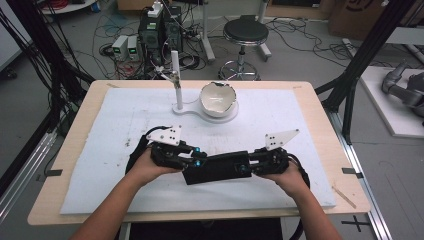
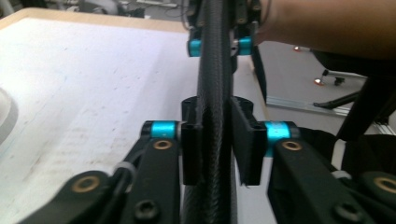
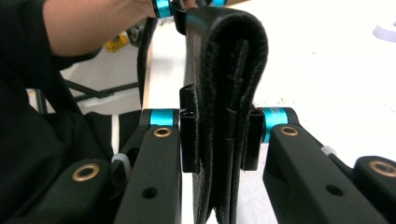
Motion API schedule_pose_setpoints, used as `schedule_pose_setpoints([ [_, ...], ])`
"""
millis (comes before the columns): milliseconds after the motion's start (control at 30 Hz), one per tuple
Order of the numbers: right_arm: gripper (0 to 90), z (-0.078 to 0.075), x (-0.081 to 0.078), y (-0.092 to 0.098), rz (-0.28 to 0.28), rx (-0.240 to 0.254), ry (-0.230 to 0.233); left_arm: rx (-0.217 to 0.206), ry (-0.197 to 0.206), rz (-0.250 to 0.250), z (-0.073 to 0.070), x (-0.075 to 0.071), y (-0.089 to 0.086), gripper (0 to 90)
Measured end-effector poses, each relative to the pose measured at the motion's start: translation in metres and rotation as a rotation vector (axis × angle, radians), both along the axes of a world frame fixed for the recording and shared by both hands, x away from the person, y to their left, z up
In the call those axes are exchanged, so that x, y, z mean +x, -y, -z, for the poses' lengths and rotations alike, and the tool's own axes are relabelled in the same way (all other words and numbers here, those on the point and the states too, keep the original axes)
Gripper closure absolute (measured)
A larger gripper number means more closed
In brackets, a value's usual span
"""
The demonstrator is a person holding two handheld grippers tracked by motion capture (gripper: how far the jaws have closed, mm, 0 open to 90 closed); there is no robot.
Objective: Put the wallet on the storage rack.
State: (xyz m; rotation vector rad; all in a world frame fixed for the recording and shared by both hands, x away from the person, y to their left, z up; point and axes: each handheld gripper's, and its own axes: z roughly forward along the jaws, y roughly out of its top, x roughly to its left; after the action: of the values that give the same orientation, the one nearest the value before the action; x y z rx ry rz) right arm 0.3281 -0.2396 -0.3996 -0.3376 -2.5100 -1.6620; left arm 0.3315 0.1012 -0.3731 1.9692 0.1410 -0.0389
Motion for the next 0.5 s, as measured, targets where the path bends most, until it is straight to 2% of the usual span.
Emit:
schedule_pose_setpoints([
  [33,76.4,0.0,0.0,0.0,-0.001,-0.005,-0.004,-0.007,-0.011,-0.022,0.0,0.001,-0.001,67.5],
  [67,76.4,0.0,0.0,-0.001,0.007,-0.013,-0.001,-0.007,-0.011,-0.022,0.0,0.001,-0.001,58.4],
  [100,76.4,-0.001,0.0,0.0,0.025,-0.02,0.005,-0.009,-0.013,-0.043,-0.001,0.002,-0.002,49.1],
  [133,76.4,-0.001,0.0,0.0,0.025,-0.02,0.005,-0.01,-0.017,-0.069,-0.001,0.003,-0.004,49.1],
  [200,76.4,-0.003,0.001,0.007,0.075,-0.002,0.016,-0.004,-0.008,-0.126,-0.002,0.005,-0.011,39.4],
  [233,76.3,-0.005,0.001,0.011,0.092,0.0,0.025,0.0,-0.015,-0.188,-0.002,0.01,-0.021,36.9],
  [333,76.3,-0.009,0.001,0.02,0.149,-0.019,0.048,0.002,-0.023,-0.26,-0.002,0.018,-0.041,32.0],
  [367,76.3,-0.011,0.0,0.022,0.168,-0.032,0.052,0.002,-0.023,-0.26,-0.002,0.018,-0.041,29.6],
  [400,76.3,-0.013,0.001,0.025,0.185,-0.042,0.065,0.045,-0.016,-0.309,-0.002,0.022,-0.053,28.8],
  [467,76.3,-0.018,0.002,0.03,0.219,-0.056,0.083,0.1,0.007,-0.376,-0.003,0.025,-0.065,28.8],
  [500,76.3,-0.018,0.002,0.03,0.219,-0.056,0.083,0.1,0.007,-0.376,-0.003,0.025,-0.065,28.2],
])
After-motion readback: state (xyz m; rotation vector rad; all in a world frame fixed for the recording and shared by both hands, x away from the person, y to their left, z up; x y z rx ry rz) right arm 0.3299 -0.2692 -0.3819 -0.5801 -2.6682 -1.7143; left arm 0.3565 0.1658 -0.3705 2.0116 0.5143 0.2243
